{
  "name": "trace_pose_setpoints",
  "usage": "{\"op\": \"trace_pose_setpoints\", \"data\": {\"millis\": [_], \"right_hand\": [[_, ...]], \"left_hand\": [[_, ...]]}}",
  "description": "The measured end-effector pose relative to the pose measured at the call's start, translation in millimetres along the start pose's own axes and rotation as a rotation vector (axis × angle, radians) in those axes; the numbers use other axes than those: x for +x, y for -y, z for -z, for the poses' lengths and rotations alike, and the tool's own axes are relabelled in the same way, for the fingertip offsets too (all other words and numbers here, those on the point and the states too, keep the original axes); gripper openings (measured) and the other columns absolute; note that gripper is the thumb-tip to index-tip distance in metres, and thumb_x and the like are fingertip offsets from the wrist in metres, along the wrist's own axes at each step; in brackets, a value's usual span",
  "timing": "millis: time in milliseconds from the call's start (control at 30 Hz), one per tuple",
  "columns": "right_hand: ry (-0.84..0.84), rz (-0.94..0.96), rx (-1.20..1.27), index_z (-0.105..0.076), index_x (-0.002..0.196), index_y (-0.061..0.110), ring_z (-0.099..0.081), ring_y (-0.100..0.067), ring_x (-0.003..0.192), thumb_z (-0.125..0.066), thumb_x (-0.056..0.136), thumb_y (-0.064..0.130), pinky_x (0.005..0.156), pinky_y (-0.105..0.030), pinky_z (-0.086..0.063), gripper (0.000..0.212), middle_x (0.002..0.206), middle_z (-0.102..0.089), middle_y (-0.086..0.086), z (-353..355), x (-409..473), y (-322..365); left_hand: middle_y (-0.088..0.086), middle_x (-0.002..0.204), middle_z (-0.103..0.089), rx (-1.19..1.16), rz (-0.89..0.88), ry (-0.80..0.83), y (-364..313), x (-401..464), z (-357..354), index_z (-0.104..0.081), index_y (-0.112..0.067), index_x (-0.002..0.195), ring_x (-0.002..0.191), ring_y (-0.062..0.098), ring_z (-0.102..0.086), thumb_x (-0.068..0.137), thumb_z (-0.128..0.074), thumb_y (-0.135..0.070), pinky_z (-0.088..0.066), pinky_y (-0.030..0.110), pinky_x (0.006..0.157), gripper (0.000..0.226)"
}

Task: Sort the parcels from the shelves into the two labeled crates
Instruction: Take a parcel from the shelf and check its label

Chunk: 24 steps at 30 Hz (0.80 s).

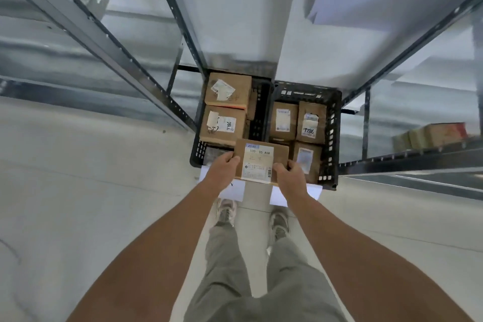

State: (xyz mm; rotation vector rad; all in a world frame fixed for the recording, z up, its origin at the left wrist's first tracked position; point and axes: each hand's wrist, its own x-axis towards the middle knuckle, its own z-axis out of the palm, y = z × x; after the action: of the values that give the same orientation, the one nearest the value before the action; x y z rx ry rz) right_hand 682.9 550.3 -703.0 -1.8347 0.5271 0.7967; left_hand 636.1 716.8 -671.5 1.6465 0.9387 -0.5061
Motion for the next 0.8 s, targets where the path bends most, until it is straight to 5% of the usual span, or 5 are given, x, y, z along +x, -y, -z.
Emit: {"op": "trace_pose_setpoints", "data": {"millis": [133, 300, 533, 667, 800], "right_hand": [[-0.004, -0.047, 0.02, -0.056, 0.128, 0.013, -0.064, -0.016, 0.09, -0.054, 0.097, 0.023, 0.072, -0.029, -0.051, 0.033, 0.101, -0.067, 0.0, -71.6, 35.9, -17.6], [0.03, -0.062, -0.024, -0.059, 0.117, 0.021, -0.065, -0.014, 0.088, -0.054, 0.097, 0.025, 0.075, -0.032, -0.053, 0.021, 0.097, -0.069, 0.005, -147.3, 104.1, -51.3], [0.119, 0.025, -0.077, -0.062, 0.114, 0.021, -0.066, -0.016, 0.094, -0.053, 0.096, 0.029, 0.088, -0.038, -0.056, 0.022, 0.1, -0.07, 0.005, -223.8, 220.0, -123.4], [0.119, 0.092, -0.168, -0.058, 0.1, 0.02, -0.053, -0.016, 0.074, -0.047, 0.096, 0.033, 0.07, -0.034, -0.043, 0.017, 0.082, -0.057, 0.005, -246.4, 274.0, -155.3], [0.111, 0.101, -0.219, -0.054, 0.112, 0.019, -0.062, -0.023, 0.088, -0.055, 0.094, 0.033, 0.079, -0.043, -0.054, 0.023, 0.098, -0.064, -0.001, -259.8, 314.6, -175.1]], "left_hand": [[0.003, 0.118, -0.066, 0.119, -0.004, 0.03, 34.2, 63.1, 39.6, -0.063, -0.017, 0.126, 0.102, 0.02, -0.061, 0.106, -0.037, -0.023, -0.043, 0.023, 0.069, 0.033], [0.008, 0.12, -0.066, 0.198, 0.039, 0.02, 94.5, 154.7, 65.2, -0.063, -0.01, 0.123, 0.11, 0.027, -0.062, 0.106, -0.036, -0.032, -0.05, 0.042, 0.096, 0.039], [0.002, 0.123, -0.061, 0.187, 0.018, -0.001, 183.8, 278.6, 59.5, -0.049, -0.015, 0.133, 0.104, 0.021, -0.058, 0.106, -0.039, -0.023, -0.045, 0.022, 0.069, 0.031], [0.005, 0.121, -0.06, 0.367, -0.068, -0.03, 218.4, 327.4, 45.2, -0.03, -0.03, 0.151, 0.103, 0.032, -0.061, 0.103, -0.041, -0.032, -0.05, 0.037, 0.087, 0.049], [0.011, 0.109, -0.062, 0.421, -0.115, -0.044, 235.2, 361.5, 43.1, -0.039, -0.016, 0.138, 0.08, 0.026, -0.058, 0.101, -0.045, -0.012, -0.045, 0.036, 0.068, 0.038]]}}
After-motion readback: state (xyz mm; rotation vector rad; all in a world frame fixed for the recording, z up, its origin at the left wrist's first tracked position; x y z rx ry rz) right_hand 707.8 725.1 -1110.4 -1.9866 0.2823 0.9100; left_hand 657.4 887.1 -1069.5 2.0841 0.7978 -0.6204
